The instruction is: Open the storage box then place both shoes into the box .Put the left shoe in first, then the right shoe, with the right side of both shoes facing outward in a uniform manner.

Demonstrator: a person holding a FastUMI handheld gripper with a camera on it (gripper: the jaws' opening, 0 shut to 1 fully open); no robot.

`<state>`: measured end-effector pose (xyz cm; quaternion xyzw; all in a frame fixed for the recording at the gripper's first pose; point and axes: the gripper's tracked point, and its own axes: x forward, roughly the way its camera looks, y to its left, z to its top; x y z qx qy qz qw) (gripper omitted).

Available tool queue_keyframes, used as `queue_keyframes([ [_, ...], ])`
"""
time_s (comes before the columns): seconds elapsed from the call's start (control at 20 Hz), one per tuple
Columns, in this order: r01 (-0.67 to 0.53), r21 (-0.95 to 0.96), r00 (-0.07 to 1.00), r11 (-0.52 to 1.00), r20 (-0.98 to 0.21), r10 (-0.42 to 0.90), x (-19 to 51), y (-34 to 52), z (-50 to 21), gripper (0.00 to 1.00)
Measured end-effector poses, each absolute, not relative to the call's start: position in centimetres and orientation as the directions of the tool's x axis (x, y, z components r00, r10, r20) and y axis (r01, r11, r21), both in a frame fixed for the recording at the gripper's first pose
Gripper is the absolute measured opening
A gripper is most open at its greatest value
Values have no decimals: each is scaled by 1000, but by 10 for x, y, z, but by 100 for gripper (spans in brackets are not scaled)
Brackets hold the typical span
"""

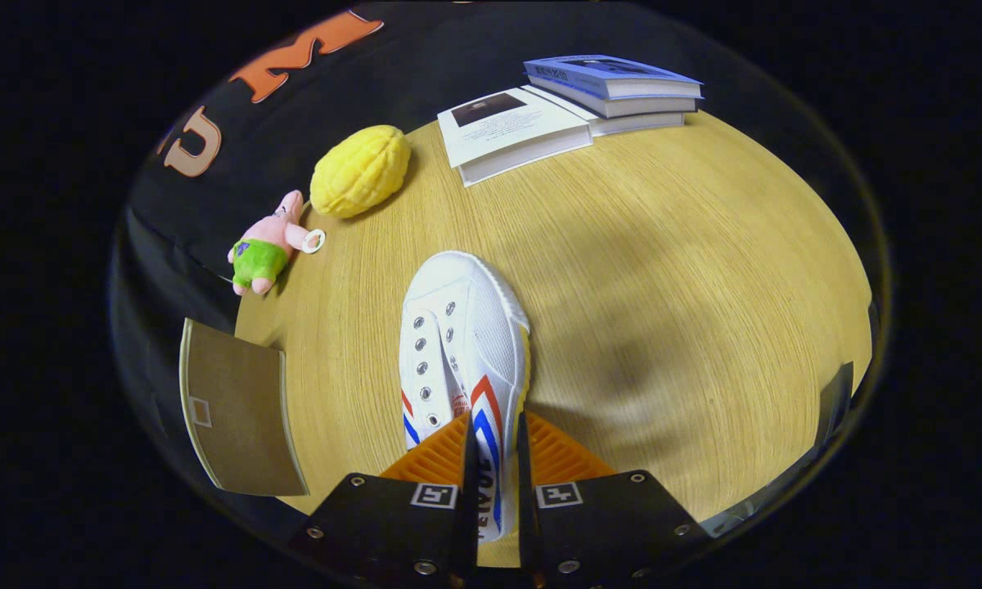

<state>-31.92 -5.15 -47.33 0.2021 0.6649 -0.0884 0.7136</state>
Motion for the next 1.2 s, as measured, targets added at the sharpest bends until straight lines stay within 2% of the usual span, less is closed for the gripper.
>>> queue_keyframes([
  [0.3, 377, 312, 154, 872, -950, 273, -293, 8, -441, 16],
  [0.55, 282, 344, 172, 896, -936, 305, -260, 55, -407, 15],
  [0.75, 228, 432, 190, 872, -899, 396, -235, 115, -373, 15],
  [0.9, 139, 468, 193, 873, -877, 440, -228, 155, -350, 15],
  [1.2, 94, 550, 183, 830, -829, 528, -209, 231, -315, 15],
])
